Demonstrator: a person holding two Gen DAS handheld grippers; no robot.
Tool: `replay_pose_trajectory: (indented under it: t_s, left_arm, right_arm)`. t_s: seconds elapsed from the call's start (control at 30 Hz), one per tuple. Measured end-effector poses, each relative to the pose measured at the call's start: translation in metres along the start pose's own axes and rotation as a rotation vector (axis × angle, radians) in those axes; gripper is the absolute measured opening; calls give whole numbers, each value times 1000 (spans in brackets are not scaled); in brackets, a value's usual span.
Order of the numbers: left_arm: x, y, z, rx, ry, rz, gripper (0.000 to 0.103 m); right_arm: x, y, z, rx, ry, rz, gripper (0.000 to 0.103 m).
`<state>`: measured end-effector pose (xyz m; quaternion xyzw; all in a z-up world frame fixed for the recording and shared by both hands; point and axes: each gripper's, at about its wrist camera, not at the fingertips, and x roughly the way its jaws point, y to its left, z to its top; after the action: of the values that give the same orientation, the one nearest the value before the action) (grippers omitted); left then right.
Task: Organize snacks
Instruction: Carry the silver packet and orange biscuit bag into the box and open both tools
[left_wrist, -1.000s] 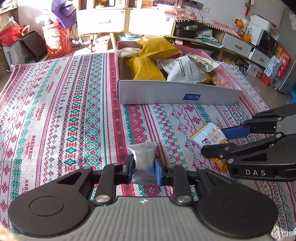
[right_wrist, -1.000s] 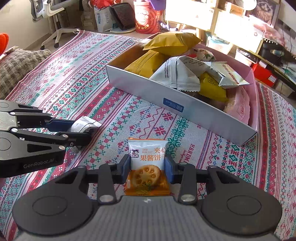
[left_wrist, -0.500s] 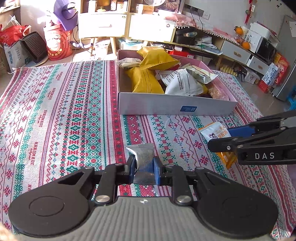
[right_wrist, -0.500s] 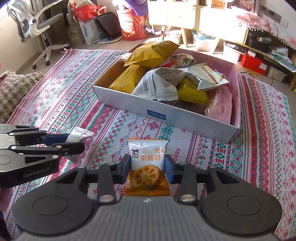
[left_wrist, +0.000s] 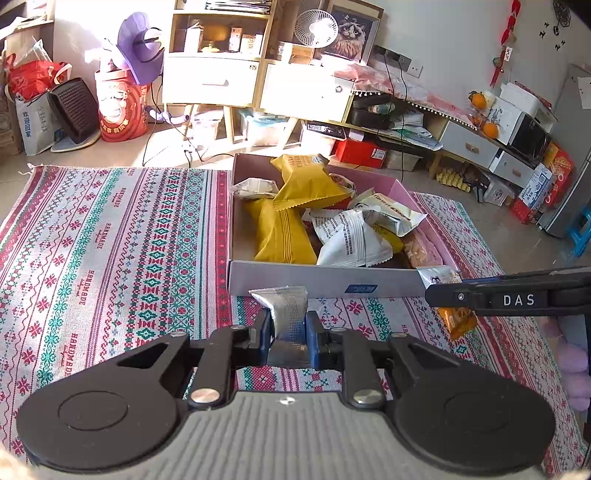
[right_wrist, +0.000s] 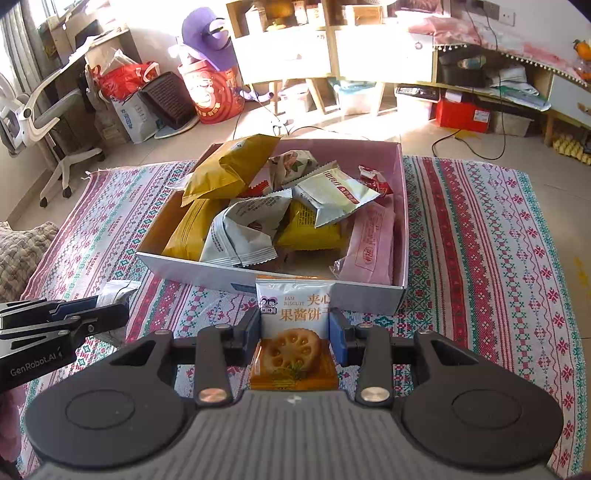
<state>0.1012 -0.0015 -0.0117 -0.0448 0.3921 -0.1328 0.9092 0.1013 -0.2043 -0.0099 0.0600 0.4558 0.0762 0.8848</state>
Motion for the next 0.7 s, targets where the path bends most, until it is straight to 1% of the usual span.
replay_pose_trajectory:
  t_s: [0.2, 0.4, 0.57, 0.7]
  left_arm:
    - [9, -4, 22, -6, -43, 2, 25]
    - [30, -6, 41, 23, -87, 25, 25]
    - [46, -5, 45, 35, -94, 56, 25]
    - [53, -5, 45, 39, -88, 74, 25]
  right_arm:
    - [5, -18, 13, 88, -54, 6, 36]
    - [12, -25, 22, 108, -126, 8, 36]
    - [19, -30, 29, 140, -145, 16, 36]
    - [24, -26, 31, 142, -153, 22, 36]
